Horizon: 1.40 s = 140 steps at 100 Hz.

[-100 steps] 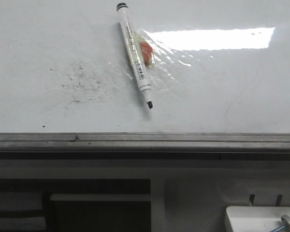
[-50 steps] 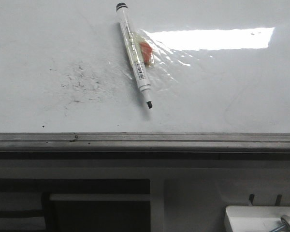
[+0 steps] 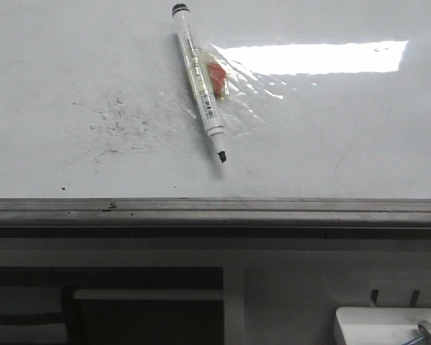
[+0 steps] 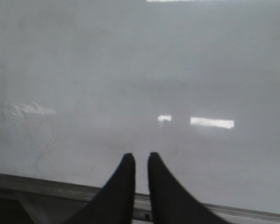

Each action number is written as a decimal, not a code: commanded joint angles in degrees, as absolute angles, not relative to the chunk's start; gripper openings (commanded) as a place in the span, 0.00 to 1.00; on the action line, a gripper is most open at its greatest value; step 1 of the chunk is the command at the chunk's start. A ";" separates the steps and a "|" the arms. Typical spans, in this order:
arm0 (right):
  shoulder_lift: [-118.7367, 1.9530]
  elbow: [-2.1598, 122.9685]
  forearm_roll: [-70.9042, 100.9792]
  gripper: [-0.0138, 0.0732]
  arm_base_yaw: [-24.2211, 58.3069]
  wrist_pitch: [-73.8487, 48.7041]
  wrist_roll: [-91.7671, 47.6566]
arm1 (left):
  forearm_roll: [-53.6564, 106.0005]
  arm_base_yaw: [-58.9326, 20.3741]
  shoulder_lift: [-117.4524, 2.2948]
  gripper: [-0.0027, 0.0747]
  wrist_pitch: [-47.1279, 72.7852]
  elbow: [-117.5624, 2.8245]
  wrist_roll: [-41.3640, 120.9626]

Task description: Write number 8 on whiteboard

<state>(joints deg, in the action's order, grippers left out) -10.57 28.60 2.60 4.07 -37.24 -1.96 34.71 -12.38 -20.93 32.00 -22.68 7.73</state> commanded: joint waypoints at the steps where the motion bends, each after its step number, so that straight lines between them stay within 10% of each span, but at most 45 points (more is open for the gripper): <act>1: -14.94 32.74 0.43 0.36 3.73 -36.48 -2.60 | 33.91 -12.94 -28.90 0.48 36.14 -30.28 11.48; 9: -16.60 33.36 0.43 0.54 3.73 -36.36 -2.60 | 35.93 -12.94 -35.24 0.63 38.24 -34.30 12.61; 20: -17.00 33.36 1.09 0.66 4.13 -36.49 -2.60 | 46.39 -13.17 -42.59 0.60 40.34 -37.20 21.14; 74: -17.00 33.36 1.23 0.66 5.36 -36.35 -2.49 | 68.34 -44.25 -65.89 0.57 6.20 -41.39 32.65; 116: -17.00 33.36 1.23 0.66 5.36 -36.35 -2.49 | 72.17 -45.31 -78.91 0.55 4.18 -48.23 32.65; 140: -17.00 33.36 1.45 0.66 5.36 -36.35 -2.49 | 74.46 -45.19 -82.66 0.33 1.39 -48.48 32.65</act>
<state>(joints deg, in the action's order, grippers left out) -15.93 31.31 1.37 5.27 -40.46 -2.17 72.83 -45.16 -83.07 5.08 -46.83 32.46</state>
